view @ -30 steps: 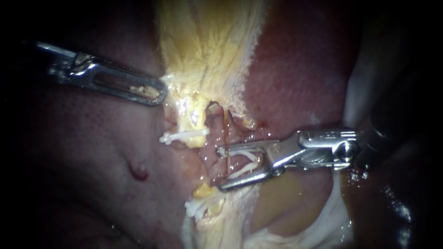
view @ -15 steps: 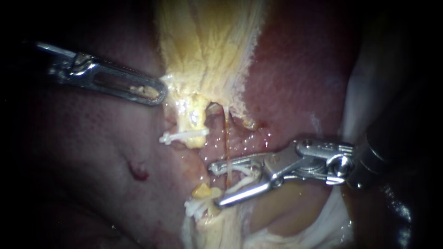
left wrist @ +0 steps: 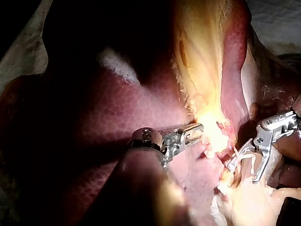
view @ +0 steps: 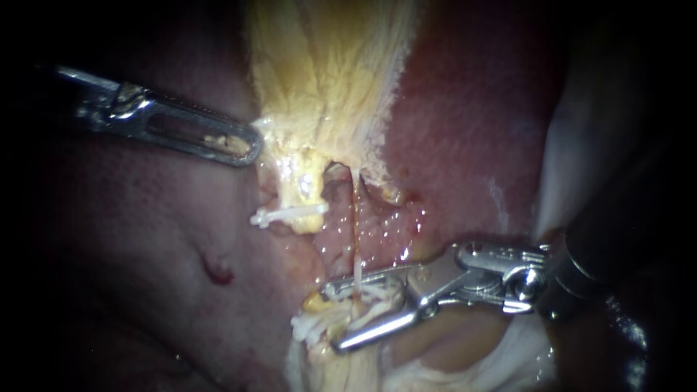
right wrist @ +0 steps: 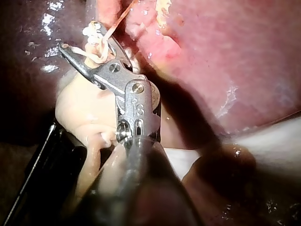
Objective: Clipping first clip right tube
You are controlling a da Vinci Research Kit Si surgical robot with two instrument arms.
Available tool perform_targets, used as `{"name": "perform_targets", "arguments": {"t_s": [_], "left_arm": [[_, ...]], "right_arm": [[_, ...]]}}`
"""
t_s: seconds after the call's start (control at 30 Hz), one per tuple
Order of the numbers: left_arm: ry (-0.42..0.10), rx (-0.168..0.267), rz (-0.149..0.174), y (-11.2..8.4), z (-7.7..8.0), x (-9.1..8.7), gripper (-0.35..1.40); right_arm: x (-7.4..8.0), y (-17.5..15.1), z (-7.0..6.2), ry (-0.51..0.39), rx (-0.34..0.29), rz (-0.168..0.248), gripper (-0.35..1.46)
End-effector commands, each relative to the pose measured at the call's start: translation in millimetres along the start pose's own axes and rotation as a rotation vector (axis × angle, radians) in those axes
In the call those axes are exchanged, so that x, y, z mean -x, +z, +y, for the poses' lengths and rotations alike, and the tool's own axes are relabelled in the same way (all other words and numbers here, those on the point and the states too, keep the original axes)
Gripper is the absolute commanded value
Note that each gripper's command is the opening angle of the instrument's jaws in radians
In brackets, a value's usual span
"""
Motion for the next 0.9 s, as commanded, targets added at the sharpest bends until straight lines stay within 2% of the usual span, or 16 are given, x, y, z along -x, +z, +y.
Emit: {"name": "perform_targets", "arguments": {"t_s": [0.03,0.27,0.47,0.6,0.73,0.9], "left_arm": [[0.000,-0.001,0.000,0.0,0.0,0.0,-0.35],[0.000,-0.001,0.000,0.0,0.0,0.0,-0.35],[0.000,-0.001,0.000,0.0,0.1,0.0,-0.35],[0.000,-0.001,0.000,0.0,0.1,0.0,-0.35],[0.000,-0.001,0.000,0.0,0.1,0.0,-0.35],[0.000,-0.001,0.000,0.1,0.2,0.0,-0.35]], "right_arm": [[-0.1,-0.1,0.0,0.000,0.001,0.000,0.49],[-0.3,-0.2,-0.2,0.001,-0.003,0.005,0.49],[-1.2,-0.3,-1.8,0.004,-0.018,0.019,0.49],[-2.5,-0.3,-3.4,0.008,-0.034,0.039,0.48],[-3.3,-0.2,-4.4,0.011,-0.042,0.044,0.48],[-3.4,-0.1,-4.5,0.011,-0.045,0.047,0.47]]}}
